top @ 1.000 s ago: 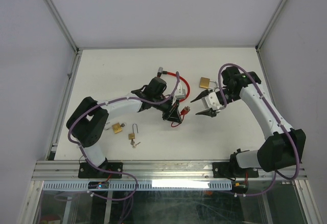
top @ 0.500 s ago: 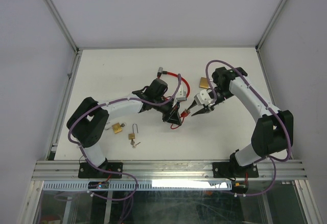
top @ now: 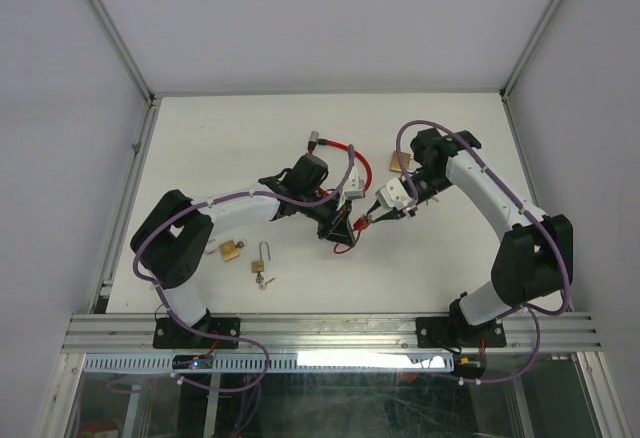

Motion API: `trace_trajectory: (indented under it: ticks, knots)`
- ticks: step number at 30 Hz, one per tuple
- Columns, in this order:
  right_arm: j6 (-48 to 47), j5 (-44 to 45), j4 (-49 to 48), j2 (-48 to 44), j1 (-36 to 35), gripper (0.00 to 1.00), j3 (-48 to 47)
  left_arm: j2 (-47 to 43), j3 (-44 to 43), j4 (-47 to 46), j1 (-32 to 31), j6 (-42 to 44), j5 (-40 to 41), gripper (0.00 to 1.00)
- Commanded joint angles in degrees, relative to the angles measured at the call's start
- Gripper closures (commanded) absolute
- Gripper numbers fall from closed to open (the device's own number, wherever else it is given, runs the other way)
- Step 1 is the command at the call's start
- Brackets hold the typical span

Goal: Lock with the key
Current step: Lock the lock.

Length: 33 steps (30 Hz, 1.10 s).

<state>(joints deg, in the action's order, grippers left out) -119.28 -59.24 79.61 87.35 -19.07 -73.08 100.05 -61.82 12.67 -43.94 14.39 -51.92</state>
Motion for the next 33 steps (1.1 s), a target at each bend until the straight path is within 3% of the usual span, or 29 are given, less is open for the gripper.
trace_trajectory:
  ticks: [1, 6, 10, 16, 22, 23, 27, 33]
  knots:
    - [-8.58, 0.75, -2.04, -0.87, -0.60, 0.73, -1.15, -3.37, -1.10, -1.27, -0.66, 1.60, -3.84, 1.00]
    - [-10.97, 0.88, -2.27, -1.54, -1.01, 0.83, -0.86, -3.28, -1.17, -0.83, -0.62, 1.69, -4.92, 1.00]
    - [-15.05, 0.52, -0.73, -2.30, -1.22, 1.00, -0.71, -3.09, -1.49, -0.39, -0.57, 1.98, -5.58, 1.00]
    - [-27.58, 3.06, 1.92, -4.20, -1.23, 1.00, -0.13, -0.03, -3.41, 2.44, 0.77, 2.66, -11.44, 1.00]
    - [-24.83, 2.33, -0.09, -6.23, -1.30, 1.00, -0.27, 1.34, -4.80, 4.82, 1.24, 3.82, -14.76, 1.00]
    - [-22.78, 1.64, 0.11, -5.96, -1.31, 1.00, -0.80, 1.15, -4.72, 4.82, 1.25, 3.74, -14.17, 1.00]
    - [-18.90, -0.94, 3.78, -4.38, -0.30, 0.79, -2.60, 0.47, -4.47, 4.88, 0.98, 3.24, -11.83, 1.00]
    - [-19.39, -2.38, 5.58, -2.76, 0.85, 0.67, -3.15, 0.71, -4.69, 4.99, 0.06, 2.98, -10.61, 1.00]
